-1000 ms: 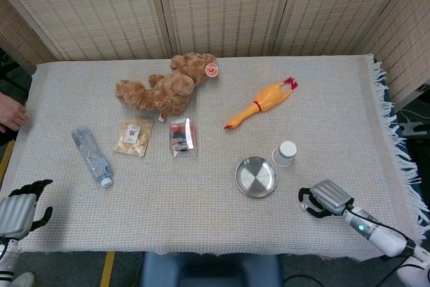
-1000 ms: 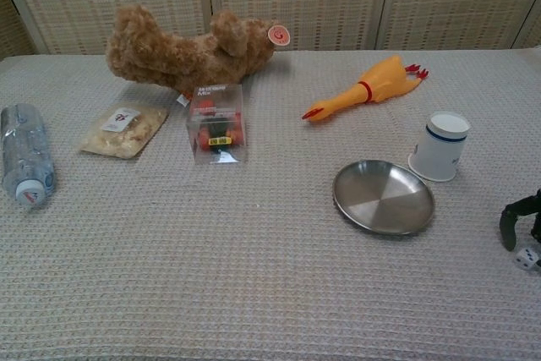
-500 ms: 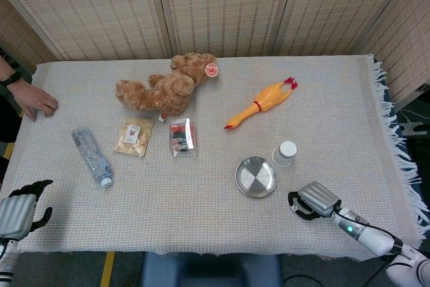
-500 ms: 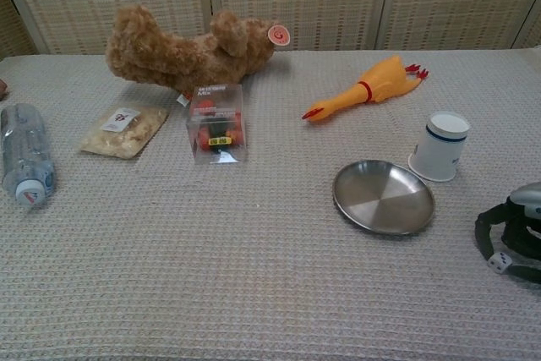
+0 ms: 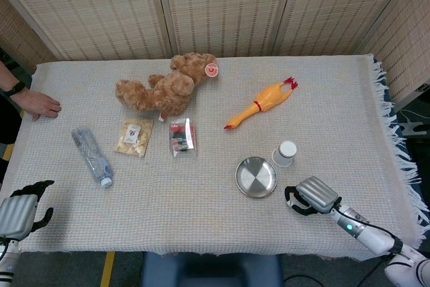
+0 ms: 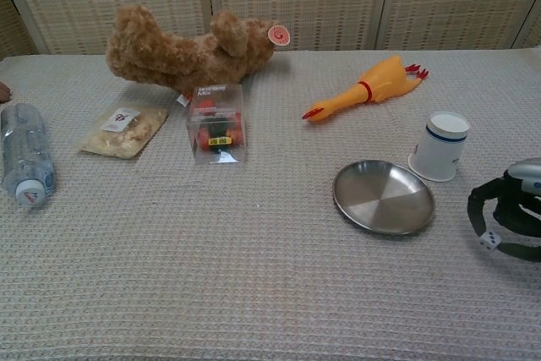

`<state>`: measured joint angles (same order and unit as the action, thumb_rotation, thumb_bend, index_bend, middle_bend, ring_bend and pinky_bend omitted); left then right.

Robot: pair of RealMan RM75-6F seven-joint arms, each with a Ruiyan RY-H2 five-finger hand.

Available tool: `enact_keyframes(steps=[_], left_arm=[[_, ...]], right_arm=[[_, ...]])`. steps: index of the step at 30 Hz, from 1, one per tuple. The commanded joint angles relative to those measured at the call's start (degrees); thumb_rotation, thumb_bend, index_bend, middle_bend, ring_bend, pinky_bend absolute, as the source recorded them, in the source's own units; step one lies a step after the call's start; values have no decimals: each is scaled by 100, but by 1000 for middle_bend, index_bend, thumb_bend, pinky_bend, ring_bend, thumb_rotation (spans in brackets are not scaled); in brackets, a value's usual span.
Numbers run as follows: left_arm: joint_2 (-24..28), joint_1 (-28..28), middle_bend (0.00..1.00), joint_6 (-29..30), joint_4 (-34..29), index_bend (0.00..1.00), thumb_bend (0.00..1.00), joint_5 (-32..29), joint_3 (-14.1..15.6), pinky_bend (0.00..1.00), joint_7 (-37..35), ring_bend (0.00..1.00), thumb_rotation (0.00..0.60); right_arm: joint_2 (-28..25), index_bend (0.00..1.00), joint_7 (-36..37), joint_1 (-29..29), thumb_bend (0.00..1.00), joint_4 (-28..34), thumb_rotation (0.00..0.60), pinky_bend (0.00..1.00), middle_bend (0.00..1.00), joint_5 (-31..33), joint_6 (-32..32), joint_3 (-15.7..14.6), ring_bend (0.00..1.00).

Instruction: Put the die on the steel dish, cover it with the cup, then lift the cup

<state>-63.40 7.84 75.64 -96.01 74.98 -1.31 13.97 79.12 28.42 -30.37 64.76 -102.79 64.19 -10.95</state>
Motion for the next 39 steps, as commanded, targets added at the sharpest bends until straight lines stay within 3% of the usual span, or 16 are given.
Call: enact_keyframes(steps=[1,7,11,15,18,24,29,32,36,39], left_arm=[[-1,0,234,2,2,208,382,-4,-1,323,0,238,600],[3,5,234,-10,-10,208,382,8,14,323,7,238,600],[8,7,234,-16,-14,208,383,14,19,323,5,238,600],[20,8,234,-25,-10,208,382,5,15,323,-40,238,600],[28,11,234,-40,-4,208,383,-4,15,323,-62,238,600],[40,7,234,-23,-21,208,383,23,23,323,-70,238,600],[30,16,235,-45,-11,208,383,17,31,323,-55,238,600],[28,29,235,-84,-7,208,384,-11,32,324,-48,238,600],[32,33,236,-92,-16,208,384,-22,32,323,-47,238,600],[28,37,236,-100,-14,208,384,-18,39,323,-31,238,600]], right_arm=[[-108,541,-182,-102,315,273,600,898,841,53,6,122,727],[52,548,-618,-283,315,378,600,898,841,423,-189,540,727],[142,548,-650,-336,315,335,600,897,841,537,-281,638,727],[463,547,-558,-595,315,119,600,898,841,844,-790,847,728],[564,526,-555,-633,307,19,600,897,841,886,-875,842,728],[687,446,-505,-609,141,-146,600,893,836,844,-690,829,683],[630,402,-281,-591,110,-155,600,870,687,692,-438,759,585],[584,382,-159,-538,104,-144,600,784,569,590,-110,769,446],[689,379,-652,-346,105,-390,600,476,438,599,612,1016,240],[816,364,-1123,-280,103,-619,600,315,343,771,827,1244,114]])
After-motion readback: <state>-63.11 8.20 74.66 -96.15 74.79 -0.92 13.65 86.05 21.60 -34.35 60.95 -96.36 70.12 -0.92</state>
